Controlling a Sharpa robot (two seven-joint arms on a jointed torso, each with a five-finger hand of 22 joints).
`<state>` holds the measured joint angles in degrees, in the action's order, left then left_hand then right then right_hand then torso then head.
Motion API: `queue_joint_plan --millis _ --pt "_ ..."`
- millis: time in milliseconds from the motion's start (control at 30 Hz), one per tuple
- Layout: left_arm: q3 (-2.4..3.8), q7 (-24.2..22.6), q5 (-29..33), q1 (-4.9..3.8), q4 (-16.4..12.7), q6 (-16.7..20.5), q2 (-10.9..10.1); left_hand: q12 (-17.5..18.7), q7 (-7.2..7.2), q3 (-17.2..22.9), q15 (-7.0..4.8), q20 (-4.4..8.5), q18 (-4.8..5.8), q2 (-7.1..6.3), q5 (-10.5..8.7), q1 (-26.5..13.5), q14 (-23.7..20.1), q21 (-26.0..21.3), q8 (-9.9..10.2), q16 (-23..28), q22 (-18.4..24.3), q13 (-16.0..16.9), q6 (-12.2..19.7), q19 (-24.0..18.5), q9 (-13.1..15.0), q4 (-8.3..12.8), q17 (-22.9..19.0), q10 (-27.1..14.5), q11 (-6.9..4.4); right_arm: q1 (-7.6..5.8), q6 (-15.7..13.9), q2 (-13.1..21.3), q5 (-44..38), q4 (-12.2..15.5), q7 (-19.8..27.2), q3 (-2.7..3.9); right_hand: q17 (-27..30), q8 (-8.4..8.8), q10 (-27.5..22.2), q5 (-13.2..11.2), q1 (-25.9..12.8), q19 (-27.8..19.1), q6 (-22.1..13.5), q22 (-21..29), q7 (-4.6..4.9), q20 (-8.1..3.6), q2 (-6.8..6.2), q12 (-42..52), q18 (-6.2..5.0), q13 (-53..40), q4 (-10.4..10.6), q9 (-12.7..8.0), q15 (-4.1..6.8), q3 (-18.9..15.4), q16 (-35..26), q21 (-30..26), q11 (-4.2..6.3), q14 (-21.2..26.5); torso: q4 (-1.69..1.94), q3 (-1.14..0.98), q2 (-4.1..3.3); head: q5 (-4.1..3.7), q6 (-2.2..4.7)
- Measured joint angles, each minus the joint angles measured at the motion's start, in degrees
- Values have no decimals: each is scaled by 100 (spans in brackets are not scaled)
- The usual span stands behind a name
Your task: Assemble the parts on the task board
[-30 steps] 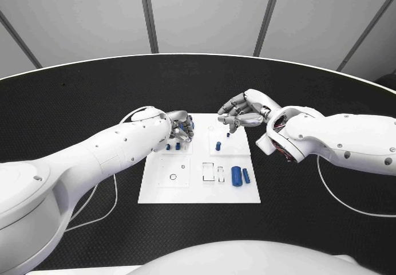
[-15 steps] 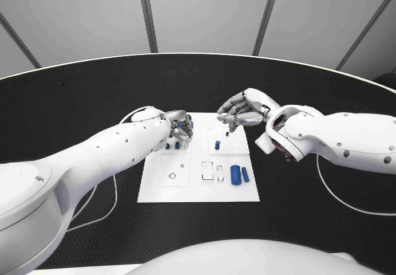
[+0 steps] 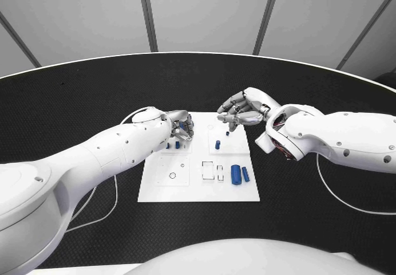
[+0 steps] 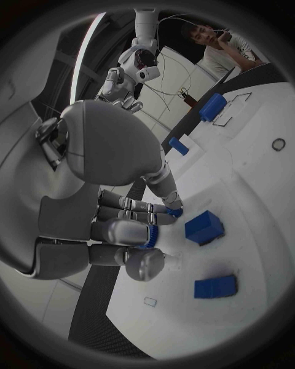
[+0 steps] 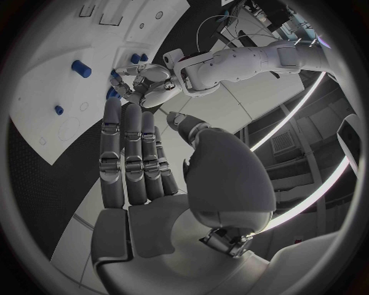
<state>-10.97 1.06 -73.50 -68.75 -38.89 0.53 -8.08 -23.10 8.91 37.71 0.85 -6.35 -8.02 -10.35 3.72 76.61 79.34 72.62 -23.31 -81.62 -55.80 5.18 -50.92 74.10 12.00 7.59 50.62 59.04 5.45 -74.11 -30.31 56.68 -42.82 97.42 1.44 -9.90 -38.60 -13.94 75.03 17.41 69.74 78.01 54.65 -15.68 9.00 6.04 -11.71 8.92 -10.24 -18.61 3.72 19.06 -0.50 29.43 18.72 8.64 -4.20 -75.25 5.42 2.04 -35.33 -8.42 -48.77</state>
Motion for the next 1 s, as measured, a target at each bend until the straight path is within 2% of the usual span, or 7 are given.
queue_joint_plan --millis 633,700,733,767,800,833,1000 --pt "-64 26 -210 2 -74 194 -55 -19 -21 25 21 0 -1 -35 0 27 21 0 0 -26 -5 14 -20 0 1 57 78 12 -25 0 -2 25 0 2 9 -1 -12 0 0 0 0 0 0 6 0 0 0 0 0 -10 0 0 0 0 0 0 0 0 0 5 -2 -9 2" --pt "-80 46 -231 2 -73 221 -56 -18 -23 35 21 0 -1 -57 1 50 21 0 0 -28 3 459 -17 0 1 85 107 -21 -58 0 -2 27 0 2 10 -1 -12 0 0 0 0 0 0 6 0 0 0 0 0 -10 0 0 0 0 0 0 0 0 -1 4 -3 -9 5" --pt "-89 58 -243 2 -72 242 -56 -18 -23 33 21 0 -1 -86 1 78 20 0 3 -28 4 471 -17 0 0 96 107 -22 -59 0 -2 29 0 2 10 -1 -12 0 0 0 0 0 0 6 0 0 0 0 0 -10 0 0 0 0 0 0 0 0 0 4 -3 -9 7" --pt "-95 64 -250 2 -72 253 -57 -17 -23 32 21 0 -1 -110 1 83 21 0 25 -28 4 1386 -17 0 -3 97 107 -28 -63 0 -3 30 0 3 10 -1 -12 0 0 0 0 0 0 6 0 0 0 0 0 -10 0 0 0 0 0 0 0 0 0 4 -3 -9 7" --pt "-100 67 -254 3 -72 264 -58 153 8 33 21 0 -1 -117 2 72 20 -1 -11 -27 11 3709 14 0 60 97 107 -157 73 0 -3 31 0 3 10 -1 -12 0 0 0 0 0 0 6 0 0 0 0 0 -10 0 0 0 0 0 0 0 0 0 5 -4 -9 8" --pt "-105 68 -261 2 -78 285 -58 111 8 32 34 0 0 -128 2 47 33 0 -7 -27 17 3149 14 0 60 97 104 -146 79 0 -3 32 0 3 11 -1 -11 0 0 0 0 0 0 6 0 0 0 0 0 -10 0 0 0 0 0 0 0 0 0 4 -4 -9 8" --pt "-119 53 -275 2 -118 334 -58 90 28 33 41 -20 0 -132 3 33 41 -1 56 -27 19 3157 7 20 60 96 91 -170 55 0 -6 34 0 2 12 -1 -11 0 0 0 0 0 0 6 0 0 0 0 0 -10 0 0 0 0 0 0 0 0 -1 4 -4 -9 8"
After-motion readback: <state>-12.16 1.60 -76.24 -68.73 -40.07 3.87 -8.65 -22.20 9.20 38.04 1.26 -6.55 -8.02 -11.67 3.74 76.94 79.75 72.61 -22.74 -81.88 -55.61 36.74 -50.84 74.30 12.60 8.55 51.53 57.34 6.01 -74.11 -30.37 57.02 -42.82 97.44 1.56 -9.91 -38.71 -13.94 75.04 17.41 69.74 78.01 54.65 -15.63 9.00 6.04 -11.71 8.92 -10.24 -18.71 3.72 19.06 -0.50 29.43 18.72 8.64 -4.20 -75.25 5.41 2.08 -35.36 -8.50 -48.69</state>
